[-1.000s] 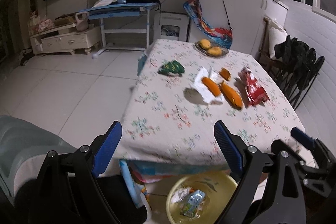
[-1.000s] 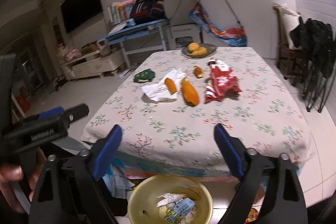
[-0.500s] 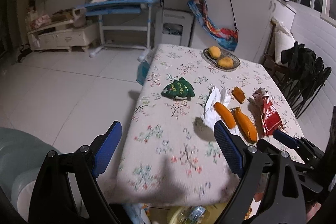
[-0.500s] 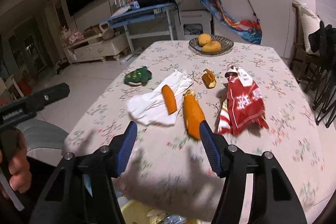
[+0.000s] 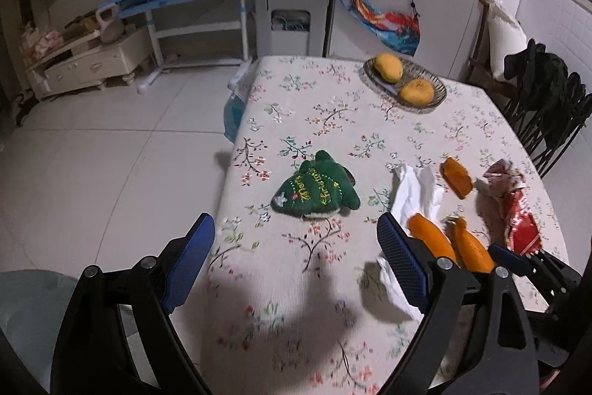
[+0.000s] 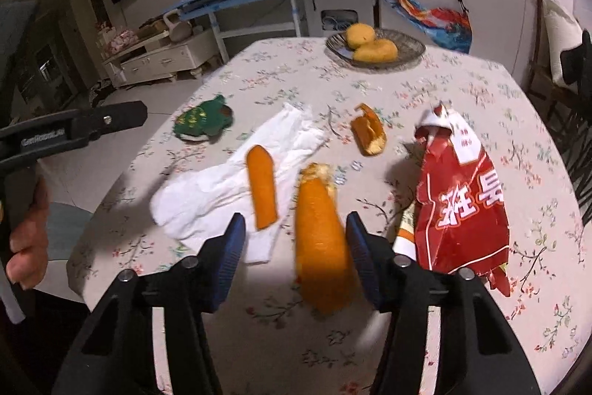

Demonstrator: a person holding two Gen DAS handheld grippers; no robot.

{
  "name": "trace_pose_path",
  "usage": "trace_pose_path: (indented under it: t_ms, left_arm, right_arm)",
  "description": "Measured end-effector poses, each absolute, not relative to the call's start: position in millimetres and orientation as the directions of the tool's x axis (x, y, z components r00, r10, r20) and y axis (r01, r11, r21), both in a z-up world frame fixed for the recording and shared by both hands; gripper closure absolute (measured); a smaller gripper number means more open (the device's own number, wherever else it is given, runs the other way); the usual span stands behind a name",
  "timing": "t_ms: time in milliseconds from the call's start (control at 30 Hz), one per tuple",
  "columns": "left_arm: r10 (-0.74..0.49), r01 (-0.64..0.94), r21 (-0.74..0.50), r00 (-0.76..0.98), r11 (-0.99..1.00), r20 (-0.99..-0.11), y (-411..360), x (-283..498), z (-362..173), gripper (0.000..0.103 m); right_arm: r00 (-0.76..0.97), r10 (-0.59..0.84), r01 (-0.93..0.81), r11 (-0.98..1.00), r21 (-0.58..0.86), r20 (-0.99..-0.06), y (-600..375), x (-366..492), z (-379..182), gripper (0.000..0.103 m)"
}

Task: Collect trash
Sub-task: 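Grasp the long orange peel with the right gripper, then grasp the green knitted plush with the left gripper while the right holds the peel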

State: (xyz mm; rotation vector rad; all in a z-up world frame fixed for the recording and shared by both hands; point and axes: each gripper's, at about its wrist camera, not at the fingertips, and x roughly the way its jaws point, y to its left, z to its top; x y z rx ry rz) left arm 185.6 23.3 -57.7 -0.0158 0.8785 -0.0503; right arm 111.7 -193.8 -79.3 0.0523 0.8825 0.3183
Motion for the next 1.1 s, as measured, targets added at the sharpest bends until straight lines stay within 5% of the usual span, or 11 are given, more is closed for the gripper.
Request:
trace_pose_path:
  t_ms: [233,500,900,1100]
  left_arm:
    - [-0.052,0.063,-0.016,0.612,0.998,-0.789,9,214,-73,0.017]
    - [-0.067,0.100,-0.011,0.575,0.995,-0.815,-4,240,-93,0.018]
    - [-0.079,0.141,0.000,0.555,0.990,-0.828,-6,242,-104,0.058]
    - [-0.101,0.106,-0.047,0.595,0.993,-0.797,8,220,-83,0.059]
  right_arm:
    - [0.569,0.304,-0.250,0.949,0.191,-0.764,-201,116,-86,0.077]
    - [0.552,0.339,-0.241,0.940,0.244,-0.762,-207,100,-84,0.080]
    - [0.552,0.313,-0.187,0.950,0.251,-0.773,-218,50,-82,0.080]
    - [0.561,0.339,-0.173,0.940,0.293,-0.755,-224,47,-81,0.080]
